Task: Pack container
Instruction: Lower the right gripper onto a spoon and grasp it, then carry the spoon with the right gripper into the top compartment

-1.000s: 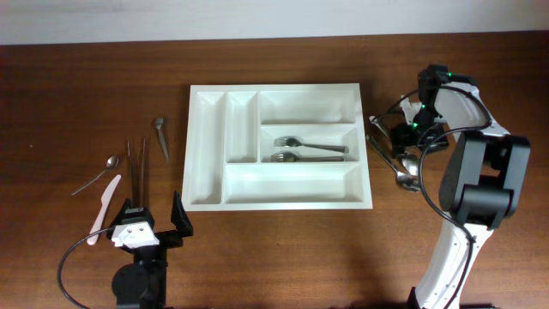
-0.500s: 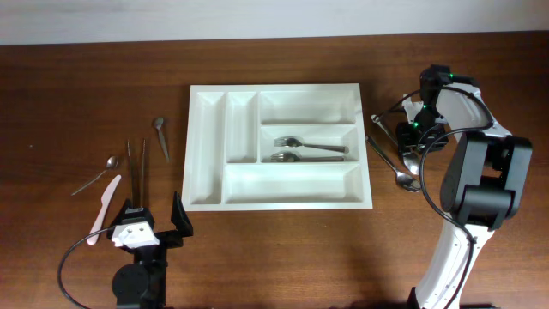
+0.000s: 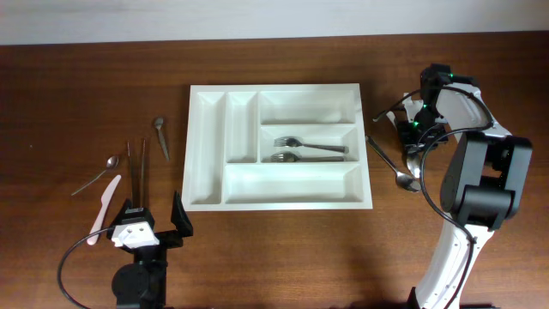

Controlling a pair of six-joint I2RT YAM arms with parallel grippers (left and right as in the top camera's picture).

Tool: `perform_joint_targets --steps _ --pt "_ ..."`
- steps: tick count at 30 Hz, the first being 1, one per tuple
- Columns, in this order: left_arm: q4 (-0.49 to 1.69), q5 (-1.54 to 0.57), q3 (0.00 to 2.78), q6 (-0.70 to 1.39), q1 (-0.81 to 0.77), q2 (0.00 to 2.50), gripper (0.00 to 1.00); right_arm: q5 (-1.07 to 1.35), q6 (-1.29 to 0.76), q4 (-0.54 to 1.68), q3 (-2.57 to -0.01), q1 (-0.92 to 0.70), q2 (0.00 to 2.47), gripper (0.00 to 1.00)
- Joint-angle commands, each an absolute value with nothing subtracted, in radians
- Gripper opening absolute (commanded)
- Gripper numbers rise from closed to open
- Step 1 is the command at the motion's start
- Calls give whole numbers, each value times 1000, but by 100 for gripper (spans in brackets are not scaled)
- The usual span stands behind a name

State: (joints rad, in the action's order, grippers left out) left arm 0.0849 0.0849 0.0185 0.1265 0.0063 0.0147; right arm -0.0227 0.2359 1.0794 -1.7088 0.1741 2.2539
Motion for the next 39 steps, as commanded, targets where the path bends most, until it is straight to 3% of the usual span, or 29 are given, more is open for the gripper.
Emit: perform_joint_targets --steps 1,7,24,39 --pt "83 74 12 110 9 5 99 -64 227 1065 -1672 179 2297 17" --pt "83 74 12 110 9 5 99 -64 226 1065 -1672 179 2297 4" --pt "83 74 12 110 9 5 99 -65 227 1043 -1720 179 2297 4" --pt "83 74 12 110 9 5 99 -55 237 1193 -2107 154 2296 4"
